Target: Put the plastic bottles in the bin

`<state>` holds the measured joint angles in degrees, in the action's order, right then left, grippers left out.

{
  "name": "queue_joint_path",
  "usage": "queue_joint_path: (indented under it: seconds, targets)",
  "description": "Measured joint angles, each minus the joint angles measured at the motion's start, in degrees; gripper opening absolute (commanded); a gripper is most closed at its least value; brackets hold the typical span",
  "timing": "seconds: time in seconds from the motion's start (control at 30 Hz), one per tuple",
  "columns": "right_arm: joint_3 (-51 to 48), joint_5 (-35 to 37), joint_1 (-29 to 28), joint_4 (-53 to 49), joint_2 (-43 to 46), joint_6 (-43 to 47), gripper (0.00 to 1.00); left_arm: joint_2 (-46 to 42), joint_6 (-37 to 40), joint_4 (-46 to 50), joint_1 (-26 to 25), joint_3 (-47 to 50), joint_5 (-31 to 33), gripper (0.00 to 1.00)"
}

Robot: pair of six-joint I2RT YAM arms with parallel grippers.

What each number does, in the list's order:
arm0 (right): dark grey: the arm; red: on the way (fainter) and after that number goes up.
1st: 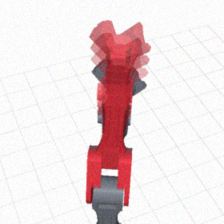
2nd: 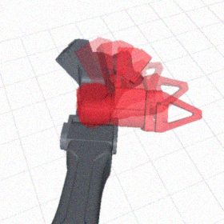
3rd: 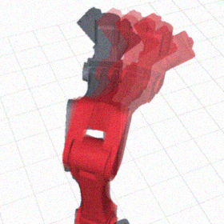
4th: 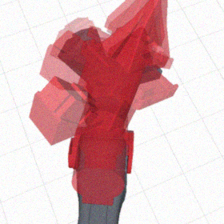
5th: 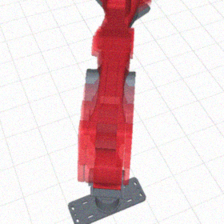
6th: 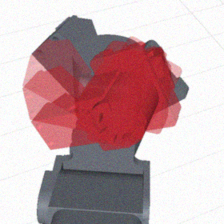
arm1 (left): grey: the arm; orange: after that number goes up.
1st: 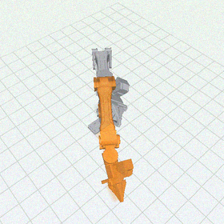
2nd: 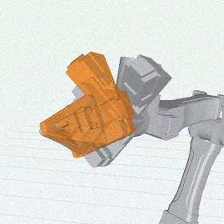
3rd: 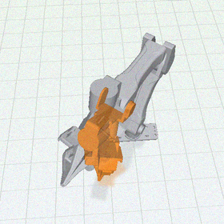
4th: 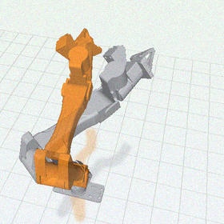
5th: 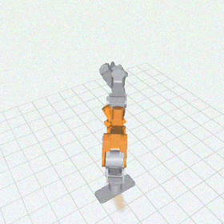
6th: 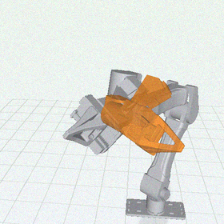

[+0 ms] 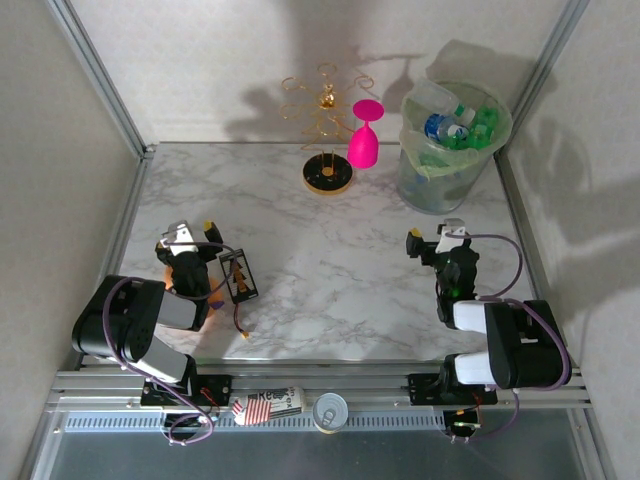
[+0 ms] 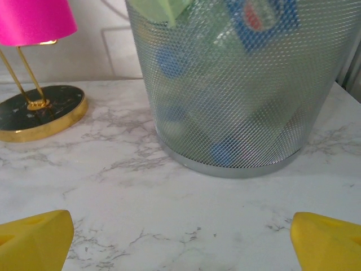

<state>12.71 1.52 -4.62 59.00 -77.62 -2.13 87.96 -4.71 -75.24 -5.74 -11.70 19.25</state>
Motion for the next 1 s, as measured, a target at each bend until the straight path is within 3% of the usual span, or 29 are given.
queue_joint_path:
  seconds: [0.3, 0.43, 0.57, 1.0]
  targets:
    - [-2.58, 0.61, 3.93, 4.31, 1.22, -2.32, 0.99, 0.0, 0.0, 0.0, 0.0, 0.0, 0.0, 0.99]
    - [-1.29, 1.29, 5.31, 8.04, -4.7, -2.08, 0.99, 0.0, 0.0, 0.0, 0.0, 0.0, 0.0, 1.0]
    - [-1.75, 1.9, 5.35, 12.15, -10.71, -1.97, 0.99, 0.0, 0.0, 0.0, 0.0, 0.0, 0.0, 1.0]
    - [-2.21, 8.48, 2.64, 15.78, -10.88, -1.49, 0.99, 0.0, 0.02, 0.0, 0.0, 0.0, 0.0, 1.0]
